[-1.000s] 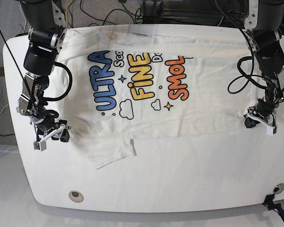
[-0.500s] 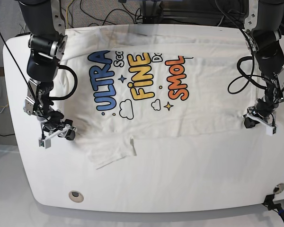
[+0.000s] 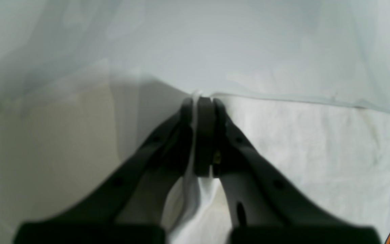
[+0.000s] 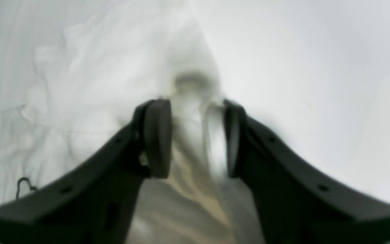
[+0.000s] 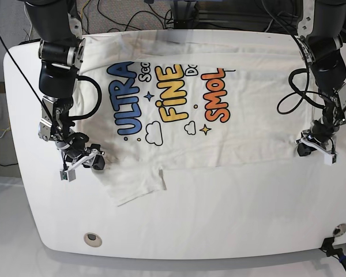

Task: Fold the T-shirt properly
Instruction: 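Grasp the shirt's side edges midway along the body with both grippers, then lift the held side edges and fold them toward the collar edge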

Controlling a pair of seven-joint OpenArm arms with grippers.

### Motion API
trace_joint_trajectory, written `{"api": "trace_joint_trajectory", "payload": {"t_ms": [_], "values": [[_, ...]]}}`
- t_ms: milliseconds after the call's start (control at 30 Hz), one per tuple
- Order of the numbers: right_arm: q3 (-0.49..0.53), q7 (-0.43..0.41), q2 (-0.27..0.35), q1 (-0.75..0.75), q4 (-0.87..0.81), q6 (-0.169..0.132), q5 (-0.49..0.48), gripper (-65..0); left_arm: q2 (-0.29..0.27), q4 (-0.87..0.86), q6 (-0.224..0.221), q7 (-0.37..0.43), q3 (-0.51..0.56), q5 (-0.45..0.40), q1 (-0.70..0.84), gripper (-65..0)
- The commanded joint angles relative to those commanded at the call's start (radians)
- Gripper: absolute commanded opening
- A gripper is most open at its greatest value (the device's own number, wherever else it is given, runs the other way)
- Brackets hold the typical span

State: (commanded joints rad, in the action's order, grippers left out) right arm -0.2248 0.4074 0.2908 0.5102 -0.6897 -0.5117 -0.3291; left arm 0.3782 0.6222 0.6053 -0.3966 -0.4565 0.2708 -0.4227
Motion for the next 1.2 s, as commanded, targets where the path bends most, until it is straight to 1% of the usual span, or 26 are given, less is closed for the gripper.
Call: {"api": "trace_joint_trajectory", "payload": {"t_ms": [67, 100, 167, 333, 467, 533, 600, 667, 767, 867, 900, 1033, 1167, 1200], "values": [[0.000, -0.003, 0.002, 0.003, 0.000, 0.000, 0.003, -61.1, 0.002, 0.002, 0.000, 0.000, -0.002, 0.000, -0.002, -65.0], [0.000, -0.003, 0.002, 0.003, 0.000, 0.000, 0.005, -65.0, 0.002, 0.018, 0.000, 0.000, -0.003, 0.000, -0.002, -65.0], [0.000, -0.003, 0.015, 0.011, 0.000, 0.000, 0.005, -65.0, 0.002, 0.075, 0.000, 0.000, -0.003, 0.000, 0.003, -65.0], [0.000, -0.003, 0.020, 0.017, -0.002, 0.000, 0.005, -65.0, -0.002, 0.206, 0.000, -0.002, -0.003, 0.000, 0.055, -65.0], [0.002, 0.006, 0.021, 0.009, -0.083, 0.000, 0.005, -65.0, -0.002, 0.287, 0.002, -0.003, -0.003, 0.015, 0.071, -65.0], [0.002, 0.051, 0.021, 0.009, -0.115, 0.000, 0.005, -65.0, 0.000, 0.311, 0.002, -0.009, -0.003, 0.052, 0.086, -65.0], [0.002, 0.112, 0.021, 0.009, -0.169, 0.000, 0.005, -65.0, 0.003, 0.331, 0.002, -0.046, -0.003, 0.084, 0.086, -65.0], [0.000, 0.175, 0.021, -0.003, -0.221, 0.000, 0.005, -65.0, 0.003, 0.353, 0.002, -0.063, -0.003, 0.101, 0.086, -65.0], [0.000, 0.255, 0.040, -0.041, -0.334, 0.000, 0.000, -65.0, 0.003, 0.405, 0.002, -0.087, -0.003, 0.104, 0.112, -65.0], [-0.002, 0.338, 0.043, -0.086, -0.453, 0.000, 0.002, -65.0, 0.000, 0.474, 0.002, -0.091, -0.003, 0.104, 0.153, -65.0], [-0.002, 0.362, 0.057, -0.104, -0.496, 0.000, 0.000, -65.0, 0.000, 0.488, 0.002, -0.091, -0.003, 0.104, 0.167, -65.0], [-0.003, 0.476, 0.077, -0.170, -0.644, 0.000, 0.000, -65.0, 0.000, 0.546, 0.002, -0.091, -0.003, 0.104, 0.216, -65.0], [-0.003, 0.520, 0.087, -0.252, -0.778, 0.000, 0.000, -65.0, 0.003, 0.594, 0.002, -0.091, -0.003, 0.104, 0.259, -65.0], [-0.003, 0.545, 0.095, -0.267, -0.812, 0.000, 0.000, -65.0, 0.005, 0.608, 0.002, -0.091, -0.003, 0.104, 0.273, -65.0]]}}
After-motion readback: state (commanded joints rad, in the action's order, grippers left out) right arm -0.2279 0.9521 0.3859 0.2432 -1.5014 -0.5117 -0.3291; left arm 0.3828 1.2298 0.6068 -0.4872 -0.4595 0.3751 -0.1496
